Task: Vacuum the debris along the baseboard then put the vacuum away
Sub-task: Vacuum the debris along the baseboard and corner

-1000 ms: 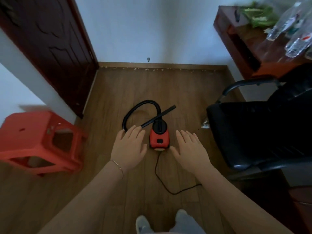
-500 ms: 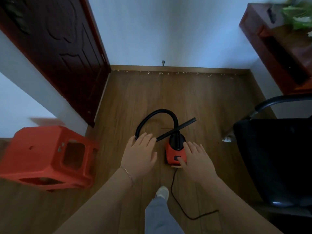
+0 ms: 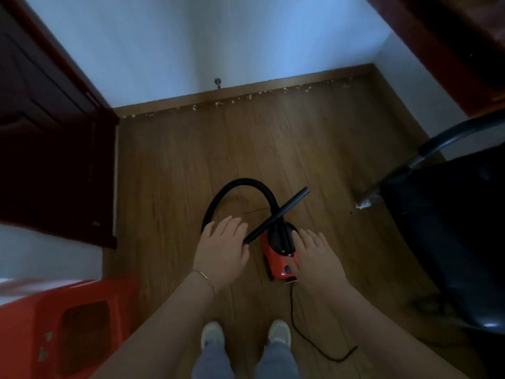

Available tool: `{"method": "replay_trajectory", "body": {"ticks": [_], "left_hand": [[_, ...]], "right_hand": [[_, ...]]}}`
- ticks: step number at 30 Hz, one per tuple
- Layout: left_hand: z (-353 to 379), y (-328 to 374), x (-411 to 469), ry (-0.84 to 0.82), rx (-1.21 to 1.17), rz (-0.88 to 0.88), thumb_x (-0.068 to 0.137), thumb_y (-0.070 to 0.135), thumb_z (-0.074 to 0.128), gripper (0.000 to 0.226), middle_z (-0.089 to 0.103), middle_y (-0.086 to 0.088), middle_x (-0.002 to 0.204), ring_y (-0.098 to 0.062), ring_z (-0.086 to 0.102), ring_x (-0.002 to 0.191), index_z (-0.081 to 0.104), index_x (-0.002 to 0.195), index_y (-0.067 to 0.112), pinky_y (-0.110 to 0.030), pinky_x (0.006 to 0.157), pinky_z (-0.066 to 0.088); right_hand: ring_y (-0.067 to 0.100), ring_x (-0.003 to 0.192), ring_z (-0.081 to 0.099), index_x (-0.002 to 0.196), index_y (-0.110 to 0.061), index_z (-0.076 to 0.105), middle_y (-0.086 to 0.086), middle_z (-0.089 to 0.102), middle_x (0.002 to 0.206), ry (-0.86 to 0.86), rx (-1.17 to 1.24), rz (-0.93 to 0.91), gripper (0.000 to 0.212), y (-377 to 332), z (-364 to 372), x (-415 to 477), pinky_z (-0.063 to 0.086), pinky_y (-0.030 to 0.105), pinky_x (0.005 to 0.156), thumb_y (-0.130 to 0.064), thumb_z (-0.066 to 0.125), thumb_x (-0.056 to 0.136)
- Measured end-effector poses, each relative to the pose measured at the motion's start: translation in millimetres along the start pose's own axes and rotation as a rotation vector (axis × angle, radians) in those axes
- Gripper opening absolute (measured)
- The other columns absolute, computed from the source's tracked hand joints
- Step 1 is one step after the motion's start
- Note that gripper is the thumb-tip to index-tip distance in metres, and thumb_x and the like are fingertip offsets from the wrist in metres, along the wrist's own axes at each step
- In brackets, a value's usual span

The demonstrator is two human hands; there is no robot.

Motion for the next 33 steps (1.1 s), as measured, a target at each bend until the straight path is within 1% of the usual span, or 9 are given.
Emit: {"method": "replay_trajectory", "body": {"ticks": [3, 5, 8, 14, 20, 23, 26, 29, 33], "left_hand": [[42, -7, 38, -0.037, -0.017, 0.069, 0.079, 0.034, 0.05, 0.041, 0.067, 0.001, 0.115, -0.016, 0.063, 0.111, 0.066, 0.112, 0.017, -0.042, 0.09, 0.051], [77, -12, 61, -0.074, -0.016, 0.137, 0.078, 0.034, 0.056, 0.04, 0.067, 0.0, 0.115, -0.017, 0.063, 0.11, 0.066, 0.112, 0.016, -0.042, 0.089, 0.052], [137, -23, 89, -0.12, -0.006, 0.238, 0.082, 0.035, 0.05, 0.04, 0.067, -0.001, 0.118, -0.017, 0.062, 0.111, 0.065, 0.115, 0.016, -0.041, 0.089, 0.053], [266, -51, 145, -0.271, -0.149, 0.144, 0.095, 0.039, 0.043, 0.05, 0.043, 0.003, 0.145, -0.014, 0.043, 0.131, 0.039, 0.141, 0.019, -0.035, 0.105, 0.04], [396, -72, 175, -0.396, -0.464, -0.14, 0.094, 0.038, 0.046, 0.051, 0.042, -0.005, 0.143, -0.023, 0.051, 0.12, 0.039, 0.14, 0.016, -0.033, 0.094, 0.044], [448, -71, 185, -0.374, -0.504, -0.172, 0.093, 0.032, 0.05, 0.041, 0.052, -0.008, 0.131, -0.024, 0.058, 0.104, 0.05, 0.129, 0.013, -0.032, 0.08, 0.044], [495, -79, 191, -0.374, -0.53, -0.234, 0.088, 0.031, 0.056, 0.03, 0.06, -0.017, 0.109, -0.031, 0.062, 0.081, 0.057, 0.11, 0.011, -0.038, 0.067, 0.052], [529, -90, 192, -0.358, -0.531, -0.295, 0.081, 0.034, 0.061, 0.053, 0.053, -0.019, 0.122, -0.036, 0.058, 0.102, 0.047, 0.127, 0.012, -0.05, 0.088, 0.052], [551, -97, 189, -0.29, -0.48, -0.333, 0.082, 0.023, 0.063, 0.067, 0.046, -0.019, 0.133, -0.038, 0.049, 0.117, 0.032, 0.141, 0.014, -0.055, 0.096, 0.046]], "right_hand": [[0.026, 0.146, 0.021, 0.152, -0.009, 0.017, 0.012, 0.024, 0.158, 0.024, 0.1, 0.065, 0.078, 5, 28, 25, 0.008, 0.04, 0.12, -0.057, -0.004, 0.094], [0.03, 0.134, 0.045, 0.142, -0.003, 0.041, 0.016, 0.048, 0.143, 0.012, 0.115, 0.17, 0.096, 13, 53, 42, 0.029, 0.044, 0.113, -0.058, -0.016, 0.089], [0.029, 0.104, 0.068, 0.116, -0.001, 0.068, 0.015, 0.07, 0.113, -0.067, 0.225, 0.316, 0.067, 28, 113, 64, 0.054, 0.047, 0.089, -0.046, 0.026, 0.089], [0.026, 0.105, 0.068, 0.12, -0.004, 0.066, 0.012, 0.07, 0.115, -0.008, 0.201, 0.407, 0.067, 36, 243, 110, 0.053, 0.042, 0.091, -0.047, 0.033, 0.082], [0.032, 0.105, 0.067, 0.117, 0.003, 0.065, 0.019, 0.069, 0.114, -0.027, 0.252, 0.462, 0.062, 43, 370, 133, 0.053, 0.044, 0.089, -0.039, 0.057, 0.072], [0.035, 0.121, 0.058, 0.129, 0.005, 0.055, 0.023, 0.058, 0.131, 0.013, 0.345, 0.543, 0.063, 55, 417, 134, 0.047, 0.045, 0.098, -0.037, 0.048, 0.082], [0.032, 0.141, 0.031, 0.148, -0.001, 0.026, 0.021, 0.022, 0.157, 0.032, 0.428, 0.585, 0.067, 65, 449, 137, 0.029, 0.041, 0.114, -0.033, 0.047, 0.094], [0.024, 0.148, 0.008, 0.152, -0.007, 0.002, 0.012, -0.005, 0.162, -0.015, 0.459, 0.585, 0.069, 71, 472, 141, 0.016, 0.035, 0.12, -0.034, 0.038, 0.099], [0.024, 0.149, 0.001, 0.152, -0.005, -0.002, 0.014, -0.008, 0.161, -0.018, 0.515, 0.591, 0.067, 66, 488, 145, 0.012, 0.035, 0.121, -0.033, 0.032, 0.101]]}}
Point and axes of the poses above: each hand's wrist, its own x-axis towards the middle knuckle, its own z-axis out of the palm, y = z × x, the point moved 8 cm from there along x, towards the middle knuckle
